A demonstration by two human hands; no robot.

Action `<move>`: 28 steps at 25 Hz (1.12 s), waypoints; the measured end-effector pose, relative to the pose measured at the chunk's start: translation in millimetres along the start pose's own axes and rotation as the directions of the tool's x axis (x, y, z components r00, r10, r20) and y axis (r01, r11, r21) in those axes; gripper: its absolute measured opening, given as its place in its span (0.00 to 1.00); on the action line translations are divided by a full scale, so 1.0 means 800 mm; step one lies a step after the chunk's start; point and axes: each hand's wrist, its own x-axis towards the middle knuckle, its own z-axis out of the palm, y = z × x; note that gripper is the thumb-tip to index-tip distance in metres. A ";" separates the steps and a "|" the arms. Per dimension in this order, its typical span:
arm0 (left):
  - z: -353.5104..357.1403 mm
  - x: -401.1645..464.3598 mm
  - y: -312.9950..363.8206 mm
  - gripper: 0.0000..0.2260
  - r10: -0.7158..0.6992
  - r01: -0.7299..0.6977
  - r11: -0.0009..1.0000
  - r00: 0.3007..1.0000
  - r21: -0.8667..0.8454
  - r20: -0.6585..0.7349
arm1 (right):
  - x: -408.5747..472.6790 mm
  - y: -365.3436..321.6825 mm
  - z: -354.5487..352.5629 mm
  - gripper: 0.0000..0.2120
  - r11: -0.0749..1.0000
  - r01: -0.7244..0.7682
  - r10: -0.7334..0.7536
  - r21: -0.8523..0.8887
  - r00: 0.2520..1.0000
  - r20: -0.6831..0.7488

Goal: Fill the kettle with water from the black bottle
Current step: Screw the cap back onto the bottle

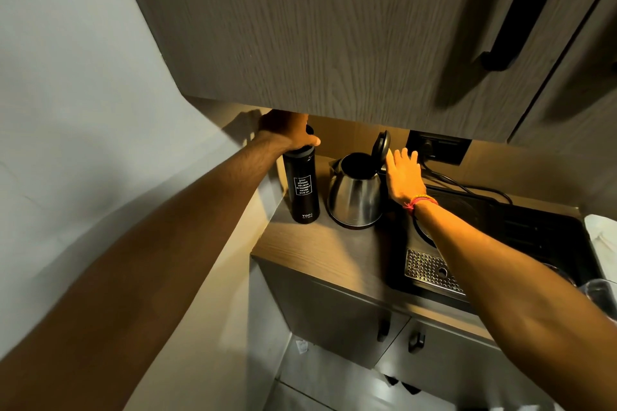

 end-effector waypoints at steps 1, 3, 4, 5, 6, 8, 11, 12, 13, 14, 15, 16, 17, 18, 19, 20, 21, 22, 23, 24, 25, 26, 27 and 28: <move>0.001 0.002 -0.002 0.27 0.029 -0.029 1.000 0.999 0.010 0.024 | 0.001 0.000 0.001 0.27 1.000 0.003 -0.003 -0.002 1.000 0.000; -0.006 0.004 -0.006 0.29 0.103 -0.094 0.993 0.986 -0.076 0.132 | 0.002 0.001 0.002 0.27 1.000 0.004 -0.004 -0.004 1.000 0.004; -0.010 0.005 -0.008 0.31 0.127 -0.101 0.985 0.974 -0.141 0.187 | 0.003 0.001 0.002 0.27 1.000 0.005 -0.005 -0.007 1.000 0.004; -0.013 0.006 -0.010 0.32 0.143 -0.104 0.978 0.966 -0.183 0.217 | 0.003 0.001 0.002 0.27 1.000 0.008 -0.008 -0.011 1.000 0.002; -0.013 0.007 -0.011 0.33 0.144 -0.107 0.978 0.967 -0.178 0.210 | 0.003 0.002 0.002 0.27 1.000 0.009 -0.009 -0.013 1.000 0.001; -0.006 0.006 -0.011 0.31 0.086 -0.076 0.994 0.989 -0.083 0.125 | 0.004 0.002 0.002 0.27 1.000 0.011 -0.011 -0.006 1.000 0.001; 0.005 0.008 -0.008 0.25 0.102 -0.101 0.995 0.992 -0.017 0.074 | 0.006 0.003 0.004 0.26 1.000 0.019 -0.019 -0.007 1.000 -0.002; 0.004 0.009 -0.007 0.25 0.127 -0.122 0.991 0.987 -0.053 0.102 | 0.007 0.004 0.005 0.26 1.000 0.024 -0.024 -0.009 1.000 -0.006; 0.003 0.010 -0.007 0.26 0.136 -0.125 0.988 0.982 -0.095 0.129 | 0.007 0.004 0.006 0.26 0.999 0.029 -0.030 -0.012 1.000 -0.010; 0.001 0.010 -0.006 0.27 0.134 -0.118 0.986 0.981 -0.118 0.139 | 0.008 0.004 0.006 0.26 0.999 0.031 -0.032 -0.013 0.999 -0.014; 0.000 0.010 -0.005 0.26 0.128 -0.114 0.987 0.984 -0.115 0.123 | 0.009 0.005 0.007 0.25 0.999 0.034 -0.034 -0.013 0.999 -0.018; 0.001 0.010 -0.004 0.23 0.121 -0.111 0.988 0.988 -0.104 0.097 | 0.009 0.004 0.006 0.25 0.999 0.033 -0.034 -0.014 0.999 -0.019; 0.003 0.011 -0.004 0.20 0.117 -0.110 0.990 0.990 -0.090 0.079 | 0.009 0.004 0.007 0.25 0.999 0.038 -0.039 -0.013 0.999 -0.023; 0.004 0.012 -0.003 0.17 0.122 -0.116 0.990 0.989 -0.086 0.080 | 0.010 0.004 0.007 0.25 0.999 0.040 -0.040 -0.006 0.999 -0.026; 0.006 0.012 -0.003 0.16 0.129 -0.120 0.988 0.987 -0.095 0.095 | 0.011 0.005 0.009 0.25 0.999 0.037 -0.037 0.005 0.999 -0.028; 0.007 0.012 -0.002 0.17 0.131 -0.120 0.987 0.986 -0.111 0.105 | 0.011 0.005 0.009 0.25 0.999 0.028 -0.027 0.022 0.999 -0.025; 0.008 0.010 0.000 0.17 0.133 -0.122 0.986 0.987 -0.116 0.094 | 0.011 0.006 0.010 0.25 0.999 0.022 -0.021 0.039 1.000 -0.024; 0.009 0.007 0.004 0.18 0.149 -0.143 0.984 0.987 -0.104 0.056 | 0.011 0.005 0.010 0.25 0.998 0.015 -0.014 0.063 1.000 -0.023; 0.013 0.005 0.011 0.18 0.186 -0.185 0.979 0.983 -0.083 0.002 | 0.011 0.005 0.010 0.25 0.996 0.015 -0.012 0.088 1.000 -0.027; 0.019 0.003 0.022 0.18 0.231 -0.234 0.970 0.972 -0.069 -0.049 | 0.010 0.005 0.009 0.25 0.993 0.009 -0.005 0.121 1.000 -0.031; 0.028 0.002 0.034 0.18 0.276 -0.282 0.957 0.958 -0.073 -0.082 | 0.010 0.006 0.008 0.26 0.989 0.008 -0.003 0.145 0.999 -0.040; 0.039 0.001 0.047 0.18 0.297 -0.306 0.946 0.950 -0.105 -0.096 | 0.009 0.005 0.008 0.27 0.984 0.000 0.007 0.178 0.999 -0.041; 0.052 0.001 0.058 0.20 0.285 -0.297 0.941 0.954 -0.163 -0.095 | 0.008 0.003 0.008 0.28 0.980 0.000 0.009 0.201 0.999 -0.046; 0.064 0.002 0.067 0.21 0.245 -0.259 0.936 0.966 -0.238 -0.086 | 0.007 0.000 0.006 0.29 0.970 -0.012 0.024 0.244 0.999 -0.044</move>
